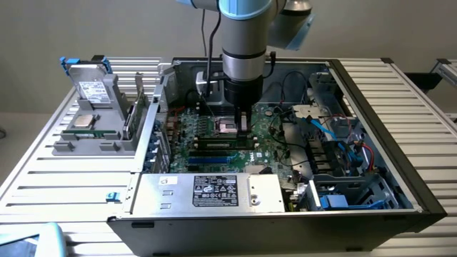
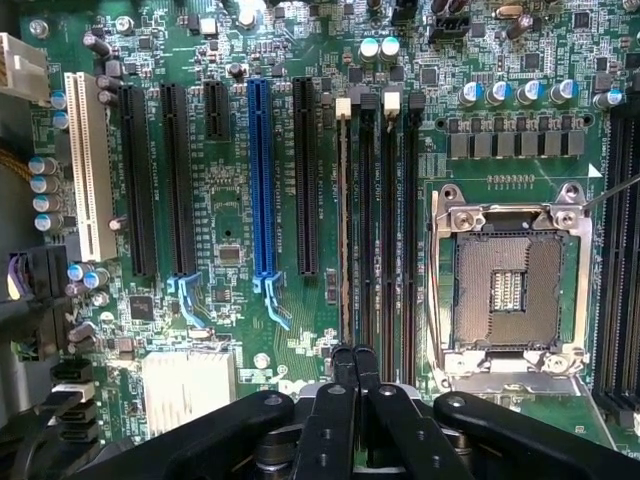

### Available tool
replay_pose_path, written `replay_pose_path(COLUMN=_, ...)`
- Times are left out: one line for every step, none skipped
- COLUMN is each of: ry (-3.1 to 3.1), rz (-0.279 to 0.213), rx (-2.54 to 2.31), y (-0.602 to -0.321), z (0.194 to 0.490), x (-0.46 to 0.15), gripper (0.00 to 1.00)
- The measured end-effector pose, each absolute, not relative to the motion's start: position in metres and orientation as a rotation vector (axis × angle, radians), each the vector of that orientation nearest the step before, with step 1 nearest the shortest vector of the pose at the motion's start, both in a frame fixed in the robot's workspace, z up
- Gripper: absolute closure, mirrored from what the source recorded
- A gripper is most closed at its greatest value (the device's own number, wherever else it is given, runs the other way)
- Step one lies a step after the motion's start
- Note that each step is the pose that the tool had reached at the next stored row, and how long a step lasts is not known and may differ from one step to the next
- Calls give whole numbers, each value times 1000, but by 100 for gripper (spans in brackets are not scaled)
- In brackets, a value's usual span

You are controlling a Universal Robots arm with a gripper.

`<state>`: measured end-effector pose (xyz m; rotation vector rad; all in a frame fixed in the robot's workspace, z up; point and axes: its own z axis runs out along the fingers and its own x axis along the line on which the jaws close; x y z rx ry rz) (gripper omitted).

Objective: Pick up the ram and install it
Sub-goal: 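Press down the ram until it locks into place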

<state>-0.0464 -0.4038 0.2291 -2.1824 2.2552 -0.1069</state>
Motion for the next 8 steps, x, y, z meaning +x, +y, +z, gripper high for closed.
replay_pose_path(ry=2256, rz=-107, rx=-2182, y=-404, z=229, x=-46, gripper=89)
replay_pose_path(ry=2256, rz=-107, rx=-2182, y=-404, z=228, x=-46, gripper=89)
replay_pose_path(ry=2256, rz=-107, rx=-2182, y=-404, z=228, x=-46, gripper=89)
replay_pose_path(ry=2256, rz=-107, rx=-2181, y=-404, z=227, x=-46, gripper=89)
replay_pose_path(ry=2256, rz=-107, rx=-2181, y=-404, z=227, x=-46, gripper=89)
replay_pose_path(ry=2256, rz=-107, rx=-2182, y=-404, z=226, x=-46, gripper=89)
replay_pose_path(ry=2256, rz=-107, rx=-2181, y=-404, z=226, x=-46, gripper=89)
replay_pose_path(ry=2256, rz=-106, rx=-2181, y=-404, z=227, x=-46, gripper=89)
